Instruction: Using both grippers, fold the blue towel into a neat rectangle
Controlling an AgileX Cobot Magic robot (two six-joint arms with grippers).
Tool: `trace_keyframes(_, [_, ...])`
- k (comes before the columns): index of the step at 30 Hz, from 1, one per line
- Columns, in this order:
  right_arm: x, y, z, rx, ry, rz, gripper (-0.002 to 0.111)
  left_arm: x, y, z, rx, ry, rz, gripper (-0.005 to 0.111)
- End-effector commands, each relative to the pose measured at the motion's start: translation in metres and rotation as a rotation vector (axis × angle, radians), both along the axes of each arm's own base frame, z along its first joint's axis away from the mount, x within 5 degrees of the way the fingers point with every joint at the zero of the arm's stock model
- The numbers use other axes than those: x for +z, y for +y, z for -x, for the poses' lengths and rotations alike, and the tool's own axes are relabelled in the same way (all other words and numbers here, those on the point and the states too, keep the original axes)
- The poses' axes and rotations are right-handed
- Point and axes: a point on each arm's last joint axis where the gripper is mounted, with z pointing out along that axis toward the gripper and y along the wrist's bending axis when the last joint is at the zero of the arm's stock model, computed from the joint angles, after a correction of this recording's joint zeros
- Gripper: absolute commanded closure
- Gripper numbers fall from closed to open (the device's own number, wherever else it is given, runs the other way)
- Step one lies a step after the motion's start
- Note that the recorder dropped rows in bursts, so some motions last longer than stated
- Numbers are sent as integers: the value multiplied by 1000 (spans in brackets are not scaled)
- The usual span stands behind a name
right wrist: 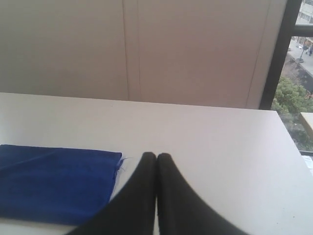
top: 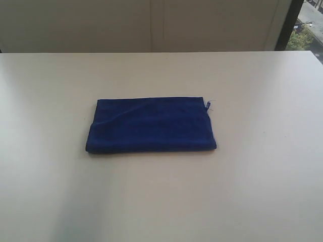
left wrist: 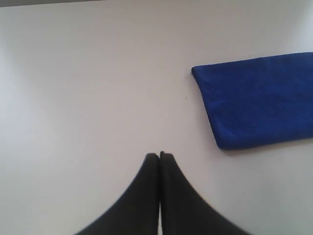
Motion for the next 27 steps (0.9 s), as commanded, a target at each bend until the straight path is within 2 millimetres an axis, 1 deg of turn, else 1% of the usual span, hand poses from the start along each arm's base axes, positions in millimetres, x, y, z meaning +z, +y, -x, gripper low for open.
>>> trace_keyframes(1, [-21, -5, 8, -62, -19, 18, 108, -1, 0, 1, 0, 9, 6, 107])
trace_keyframes(9, [-71, -11, 21, -184, -25, 28, 108, -1, 0, 1, 0, 9, 6, 107])
trace_keyframes(13, [-100, -12, 16, -203, 64, 29, 108, -2, 0, 1, -1, 11, 6, 107])
trace_keyframes(16, [-115, -13, 13, -207, 101, 30, 108, -1, 0, 1, -1, 5, 6, 107])
trace_keyframes(22, [-132, -13, 11, -208, 125, 31, 108, -1, 0, 1, -1, 5, 6, 107])
trace_keyframes(27, [-132, -13, 10, -209, 110, 29, 108, -1, 0, 1, -1, 5, 6, 107])
